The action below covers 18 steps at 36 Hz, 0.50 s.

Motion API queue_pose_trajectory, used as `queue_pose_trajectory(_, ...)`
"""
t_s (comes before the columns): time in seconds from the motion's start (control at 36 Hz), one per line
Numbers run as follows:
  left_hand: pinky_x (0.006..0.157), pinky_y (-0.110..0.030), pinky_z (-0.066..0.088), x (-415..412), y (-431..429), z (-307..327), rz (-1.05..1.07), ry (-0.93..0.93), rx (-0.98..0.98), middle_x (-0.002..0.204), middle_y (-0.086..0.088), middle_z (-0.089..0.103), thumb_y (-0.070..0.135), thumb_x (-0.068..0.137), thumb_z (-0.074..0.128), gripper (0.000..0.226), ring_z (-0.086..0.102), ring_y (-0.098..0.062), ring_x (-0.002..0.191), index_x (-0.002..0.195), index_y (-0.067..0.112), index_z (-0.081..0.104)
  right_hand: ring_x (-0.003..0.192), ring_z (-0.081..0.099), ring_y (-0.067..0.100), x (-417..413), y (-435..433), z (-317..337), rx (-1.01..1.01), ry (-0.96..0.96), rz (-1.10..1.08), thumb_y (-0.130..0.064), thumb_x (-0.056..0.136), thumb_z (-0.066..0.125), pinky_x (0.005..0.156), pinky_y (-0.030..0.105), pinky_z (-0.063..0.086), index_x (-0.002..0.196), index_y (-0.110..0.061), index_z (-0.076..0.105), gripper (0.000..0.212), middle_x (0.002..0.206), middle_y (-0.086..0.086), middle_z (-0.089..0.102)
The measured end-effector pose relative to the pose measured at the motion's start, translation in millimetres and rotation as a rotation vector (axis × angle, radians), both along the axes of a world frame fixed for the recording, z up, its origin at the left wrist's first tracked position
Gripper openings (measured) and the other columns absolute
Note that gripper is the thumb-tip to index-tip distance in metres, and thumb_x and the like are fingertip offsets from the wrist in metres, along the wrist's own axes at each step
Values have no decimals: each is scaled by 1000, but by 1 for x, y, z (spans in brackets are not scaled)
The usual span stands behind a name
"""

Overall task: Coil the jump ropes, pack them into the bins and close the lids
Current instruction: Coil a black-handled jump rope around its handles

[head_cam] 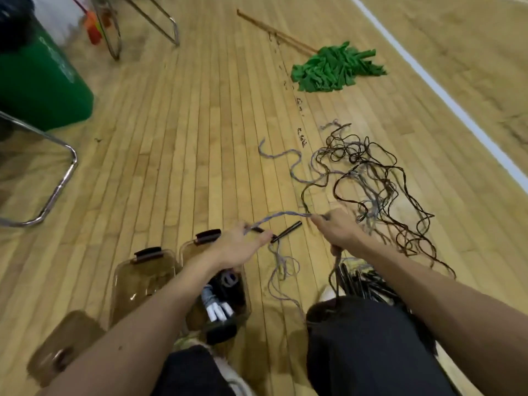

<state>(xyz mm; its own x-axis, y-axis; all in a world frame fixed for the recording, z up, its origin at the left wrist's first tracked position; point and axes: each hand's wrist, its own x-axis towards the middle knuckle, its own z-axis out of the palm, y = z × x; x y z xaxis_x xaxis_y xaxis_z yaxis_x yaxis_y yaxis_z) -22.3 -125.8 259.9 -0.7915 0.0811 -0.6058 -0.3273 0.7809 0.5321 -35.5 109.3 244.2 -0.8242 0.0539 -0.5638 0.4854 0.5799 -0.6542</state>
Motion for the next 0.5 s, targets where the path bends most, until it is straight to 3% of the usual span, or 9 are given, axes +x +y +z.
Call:
queue_pose_trajectory(0.06,65,-36,58,-10,14,-42,71,-206,121,98,-10,67,80,90,18,83,63,-21,69,148,22,35,35,55,14,-11,3,-35,85,-29,-12,-47,107,38,41,23,41,86,-7,55,48,59,5,57)
queue_pose_trajectory(0.14,49,-27,47,-32,29,-105,252,-345,121,78,-15,67,71,96,4,88,54,-20,52,120,4,56,45,60,24,-32,7,-86,160,-10,-30,-50,107,28,44,24,41,91,-2,67,64,66,15,66)
queue_pose_trajectory(0.25,40,-23,37,-72,36,-191,343,-317,-45,62,-11,60,25,108,33,45,48,-16,42,98,-7,63,56,58,23,-60,9,-147,145,-122,53,-34,110,30,46,28,40,101,2,68,53,71,9,60)
queue_pose_trajectory(0.33,36,-22,38,-101,42,-258,315,-252,-181,53,-4,59,21,102,51,32,50,-11,33,82,1,65,63,57,31,-80,8,-194,106,-248,116,-20,108,35,55,37,48,101,-1,63,35,79,12,52)
queue_pose_trajectory(0.39,43,-20,44,-116,49,-295,364,-203,-216,68,-5,66,43,93,64,40,61,-12,52,93,3,66,62,55,30,-88,7,-224,99,-319,143,-19,108,38,57,36,48,104,-2,62,30,80,13,52)
queue_pose_trajectory(0.42,57,-21,52,-120,50,-305,380,-193,-208,88,-7,70,59,82,69,64,67,-18,73,110,1,64,58,53,26,-90,8,-233,102,-338,153,-20,108,38,54,33,47,102,-4,63,30,75,11,51)
queue_pose_trajectory(0.44,80,-29,56,-124,52,-321,377,-202,-212,113,-9,67,69,73,72,94,65,-27,100,134,0,51,52,50,22,-92,9,-246,108,-355,160,-23,108,38,49,29,44,100,-6,63,31,69,8,51)
queue_pose_trajectory(0.47,95,-38,50,-126,56,-332,375,-201,-220,129,-11,59,68,71,75,114,55,-34,121,152,3,27,49,48,18,-93,10,-258,115,-360,158,-25,107,38,46,28,41,97,-9,63,31,64,6,50)
queue_pose_trajectory(0.5,98,-45,45,-128,61,-343,365,-163,-231,138,-15,53,62,75,76,119,48,-37,129,157,8,8,47,46,16,-94,10,-270,118,-368,163,-26,107,38,45,28,39,96,-12,61,29,62,4,49)
